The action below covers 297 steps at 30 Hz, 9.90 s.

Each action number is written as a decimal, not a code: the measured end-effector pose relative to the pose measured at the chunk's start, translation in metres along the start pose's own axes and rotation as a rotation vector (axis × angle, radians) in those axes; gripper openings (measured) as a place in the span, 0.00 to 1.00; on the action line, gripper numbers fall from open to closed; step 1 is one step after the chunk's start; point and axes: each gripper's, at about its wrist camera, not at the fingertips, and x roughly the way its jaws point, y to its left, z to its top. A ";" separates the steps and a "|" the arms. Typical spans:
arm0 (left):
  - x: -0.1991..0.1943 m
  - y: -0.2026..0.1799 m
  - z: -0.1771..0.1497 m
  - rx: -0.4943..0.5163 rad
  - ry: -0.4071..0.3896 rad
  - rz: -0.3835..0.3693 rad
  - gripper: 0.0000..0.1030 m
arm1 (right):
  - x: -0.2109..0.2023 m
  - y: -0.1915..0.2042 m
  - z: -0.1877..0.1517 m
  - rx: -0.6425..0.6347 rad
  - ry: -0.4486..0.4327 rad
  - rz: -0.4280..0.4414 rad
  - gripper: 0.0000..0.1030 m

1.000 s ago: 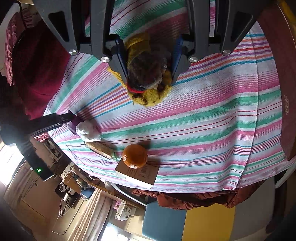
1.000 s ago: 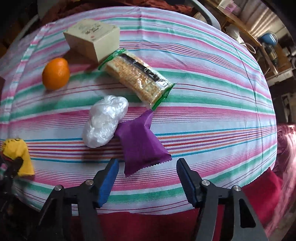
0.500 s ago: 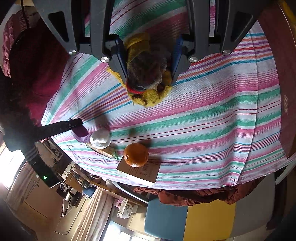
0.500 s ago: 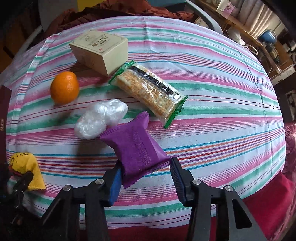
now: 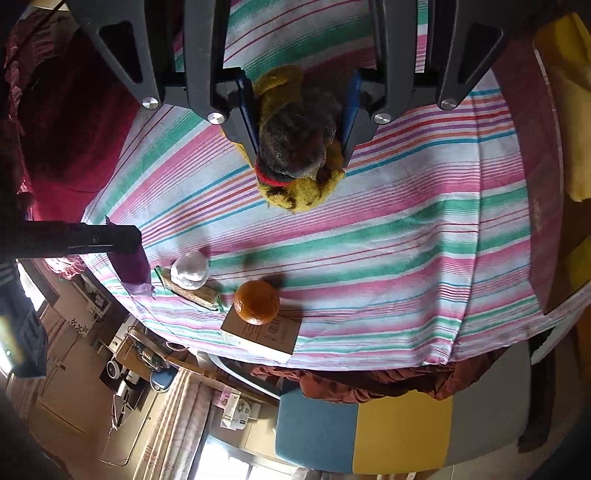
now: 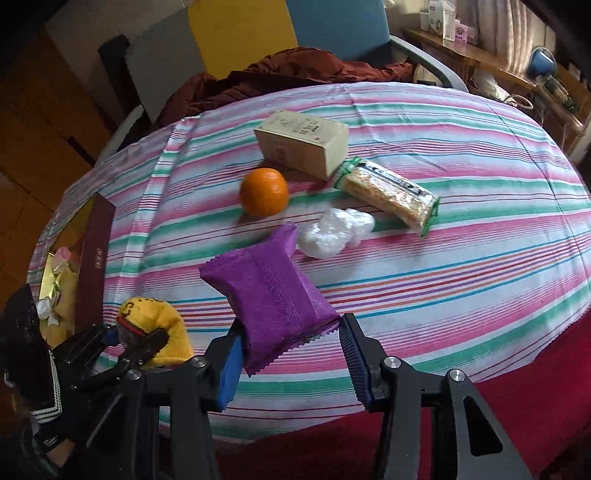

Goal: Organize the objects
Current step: 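Carry the toy and purple packet to the gold tray and release both, then move both grippers back from the tray to the remaining items, then grasp the orange with the left gripper while the right grasps the cracker pack, then carry the orange and cracker pack to the gold tray and release both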

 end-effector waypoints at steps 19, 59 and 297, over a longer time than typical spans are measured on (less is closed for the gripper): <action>-0.078 0.027 -0.001 -0.043 -0.157 0.109 0.37 | 0.007 0.103 -0.006 -0.143 -0.026 0.197 0.49; -0.195 0.249 -0.075 -0.595 -0.262 0.324 0.37 | 0.070 0.313 0.010 -0.531 0.110 0.388 0.49; -0.066 0.032 0.012 -0.043 -0.141 0.140 0.48 | 0.010 0.097 0.041 -0.230 -0.158 0.048 0.39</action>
